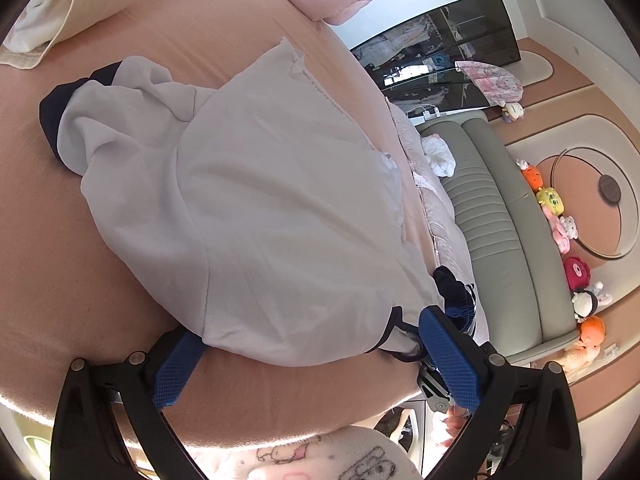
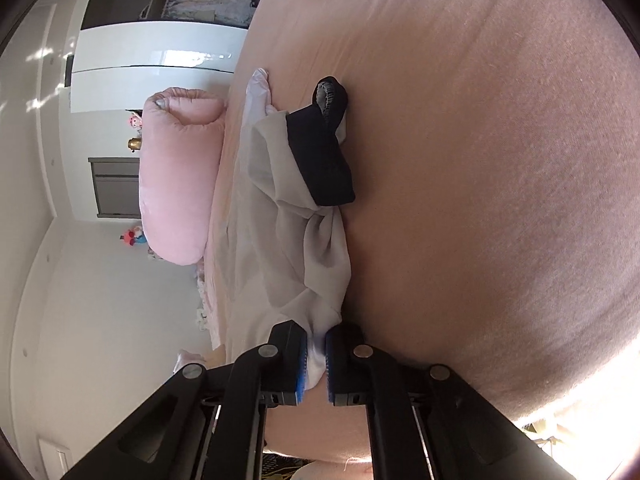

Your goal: Fold clothes

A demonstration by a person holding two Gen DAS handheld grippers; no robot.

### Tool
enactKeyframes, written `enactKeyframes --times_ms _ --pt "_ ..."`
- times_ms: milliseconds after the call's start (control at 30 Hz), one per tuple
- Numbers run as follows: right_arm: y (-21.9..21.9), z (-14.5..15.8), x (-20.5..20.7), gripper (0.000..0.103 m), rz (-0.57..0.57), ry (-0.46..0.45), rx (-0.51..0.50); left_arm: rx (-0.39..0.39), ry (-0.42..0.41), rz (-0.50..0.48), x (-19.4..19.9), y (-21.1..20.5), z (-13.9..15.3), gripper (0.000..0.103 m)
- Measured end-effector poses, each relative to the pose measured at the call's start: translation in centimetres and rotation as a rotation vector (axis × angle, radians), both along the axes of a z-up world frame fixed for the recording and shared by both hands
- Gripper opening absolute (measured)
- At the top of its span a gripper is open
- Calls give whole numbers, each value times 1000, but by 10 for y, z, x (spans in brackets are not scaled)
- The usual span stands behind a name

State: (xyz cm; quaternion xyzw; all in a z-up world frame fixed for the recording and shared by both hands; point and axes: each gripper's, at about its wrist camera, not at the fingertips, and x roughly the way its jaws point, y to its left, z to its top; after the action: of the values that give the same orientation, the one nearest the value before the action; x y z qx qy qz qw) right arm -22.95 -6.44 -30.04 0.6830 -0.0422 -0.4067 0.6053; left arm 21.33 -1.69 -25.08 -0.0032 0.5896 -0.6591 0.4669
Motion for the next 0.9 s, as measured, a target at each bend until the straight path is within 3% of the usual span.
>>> enactKeyframes --times_ms 33,67,100,200,300,500,700,900 --pt "-1 6 3 10 17 35 -4 5 -16 -5 -1 -2 2 91" --pt "-4 15 9 10 49 96 -18 14 -29 -10 -2 -5 4 62" --pt "-6 25 14 10 82 159 -33 34 -34 -15 -2 -8 3 44" --pt "-17 52 32 10 170 308 -60 85 -11 -24 -2 -16 2 42" --pt "-26 71 41 10 215 367 -78 73 8 -42 1 -23 12 41" --pt "-52 88 49 10 291 446 -102 53 -127 -103 3 -57 39 41" --pt "-83 102 56 10 333 504 -112 90 -209 -142 7 -94 40 41" --pt "-112 97 69 10 363 537 -77 98 -291 -165 4 -114 38 41"
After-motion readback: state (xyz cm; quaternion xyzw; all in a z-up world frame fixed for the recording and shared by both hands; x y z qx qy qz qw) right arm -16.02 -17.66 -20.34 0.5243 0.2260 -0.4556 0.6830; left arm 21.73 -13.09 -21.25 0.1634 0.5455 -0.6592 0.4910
